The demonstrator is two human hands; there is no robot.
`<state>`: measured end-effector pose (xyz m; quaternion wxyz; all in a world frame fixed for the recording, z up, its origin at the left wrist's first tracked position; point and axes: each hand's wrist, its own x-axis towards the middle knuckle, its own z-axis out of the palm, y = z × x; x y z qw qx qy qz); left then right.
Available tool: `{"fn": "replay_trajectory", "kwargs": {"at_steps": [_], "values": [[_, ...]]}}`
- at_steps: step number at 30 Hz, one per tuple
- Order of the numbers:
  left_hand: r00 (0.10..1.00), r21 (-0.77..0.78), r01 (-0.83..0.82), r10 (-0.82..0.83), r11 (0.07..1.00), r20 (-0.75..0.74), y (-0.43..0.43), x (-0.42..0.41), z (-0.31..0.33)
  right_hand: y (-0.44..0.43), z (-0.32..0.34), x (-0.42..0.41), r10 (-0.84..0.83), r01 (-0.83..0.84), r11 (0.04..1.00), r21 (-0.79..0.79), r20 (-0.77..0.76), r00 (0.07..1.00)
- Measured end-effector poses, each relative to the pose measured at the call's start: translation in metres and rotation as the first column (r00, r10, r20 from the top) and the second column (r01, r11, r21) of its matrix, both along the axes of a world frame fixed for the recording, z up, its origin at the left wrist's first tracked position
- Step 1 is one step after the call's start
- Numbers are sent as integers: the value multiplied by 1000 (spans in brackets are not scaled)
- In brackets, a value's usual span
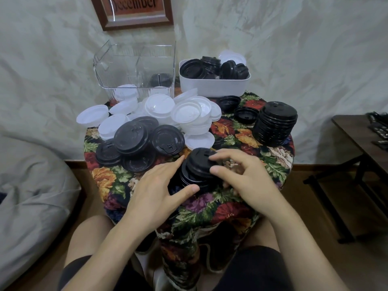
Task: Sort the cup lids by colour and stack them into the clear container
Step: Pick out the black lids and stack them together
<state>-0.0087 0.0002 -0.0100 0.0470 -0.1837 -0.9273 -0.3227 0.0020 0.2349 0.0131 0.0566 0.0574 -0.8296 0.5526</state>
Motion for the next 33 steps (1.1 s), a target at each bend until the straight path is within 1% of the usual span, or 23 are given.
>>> {"fn": "replay_trajectory", "kwargs": {"at_steps": [3, 9, 13, 21, 25, 28, 30, 33], "values": [[1000, 33, -9, 8, 999, 24, -1, 1, 3, -5, -5, 2, 28, -28, 988, 154, 7, 1000], [999, 54, 12, -14, 998, 46, -3, -1, 4, -6, 2, -2, 99, -112, 961, 254, 62, 993], [998, 64, 3, -7, 998, 62, -4, -2, 2, -9, 1, -4, 94, -104, 964, 245, 54, 994], [996, 115, 21, -31, 993, 82, -8, -6, -3, -10, -1, -4, 130, -143, 965, 219, 71, 989], [996, 133, 3, -14, 991, 85, -8, -7, -6, -8, 0, -3, 133, -155, 967, 201, 120, 984], [995, 151, 9, -24, 988, 99, -9, -8, -7, -8, 1, -4, 165, -188, 958, 218, 119, 979], [994, 142, 22, -36, 990, 100, -10, -8, -7, -8, 1, -5, 187, -208, 946, 248, 103, 977], [995, 124, 38, -49, 992, 88, -10, -9, -6, -7, 2, -9, 207, -232, 938, 256, 124, 971]]}}
